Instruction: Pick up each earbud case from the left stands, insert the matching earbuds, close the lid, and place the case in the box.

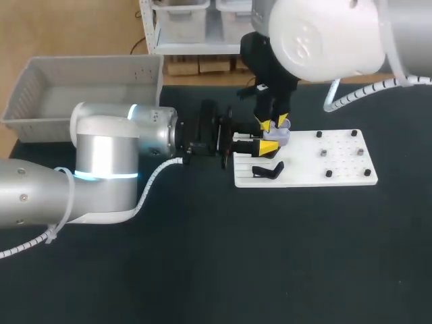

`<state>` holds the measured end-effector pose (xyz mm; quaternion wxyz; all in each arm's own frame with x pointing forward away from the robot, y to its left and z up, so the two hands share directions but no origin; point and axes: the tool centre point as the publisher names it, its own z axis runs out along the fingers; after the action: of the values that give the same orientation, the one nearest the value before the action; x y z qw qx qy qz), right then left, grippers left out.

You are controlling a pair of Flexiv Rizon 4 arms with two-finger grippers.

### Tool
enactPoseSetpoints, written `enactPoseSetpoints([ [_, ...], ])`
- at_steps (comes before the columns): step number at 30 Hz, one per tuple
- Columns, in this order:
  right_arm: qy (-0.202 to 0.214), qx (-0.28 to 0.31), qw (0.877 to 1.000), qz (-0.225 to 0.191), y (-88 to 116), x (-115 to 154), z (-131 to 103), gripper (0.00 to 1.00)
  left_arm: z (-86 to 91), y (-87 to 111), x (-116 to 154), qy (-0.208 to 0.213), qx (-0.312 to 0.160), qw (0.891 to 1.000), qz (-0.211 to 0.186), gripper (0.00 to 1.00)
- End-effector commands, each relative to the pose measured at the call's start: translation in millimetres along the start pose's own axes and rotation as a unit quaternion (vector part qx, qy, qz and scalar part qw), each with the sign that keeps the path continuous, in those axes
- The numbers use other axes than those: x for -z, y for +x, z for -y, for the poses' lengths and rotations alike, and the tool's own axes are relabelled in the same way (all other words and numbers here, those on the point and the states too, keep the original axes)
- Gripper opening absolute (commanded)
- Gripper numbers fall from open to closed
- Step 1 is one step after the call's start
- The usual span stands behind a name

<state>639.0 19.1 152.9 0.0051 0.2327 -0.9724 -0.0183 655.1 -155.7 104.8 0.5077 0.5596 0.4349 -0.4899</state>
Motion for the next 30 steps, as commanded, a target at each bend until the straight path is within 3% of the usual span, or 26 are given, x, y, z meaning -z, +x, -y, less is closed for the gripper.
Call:
enactPoseSetpoints([
  [1,0.008,-0.001,1.000,0.003,-1,-2,1,0.00,-0.4,0.1,0,0.000,0.000,1.000,-0.001,0.00],
  [30,-0.002,-0.003,1.000,-0.006,-5,-19,6,0.00,-0.4,0.1,0,0.000,0.000,1.000,-0.001,0.00],
])
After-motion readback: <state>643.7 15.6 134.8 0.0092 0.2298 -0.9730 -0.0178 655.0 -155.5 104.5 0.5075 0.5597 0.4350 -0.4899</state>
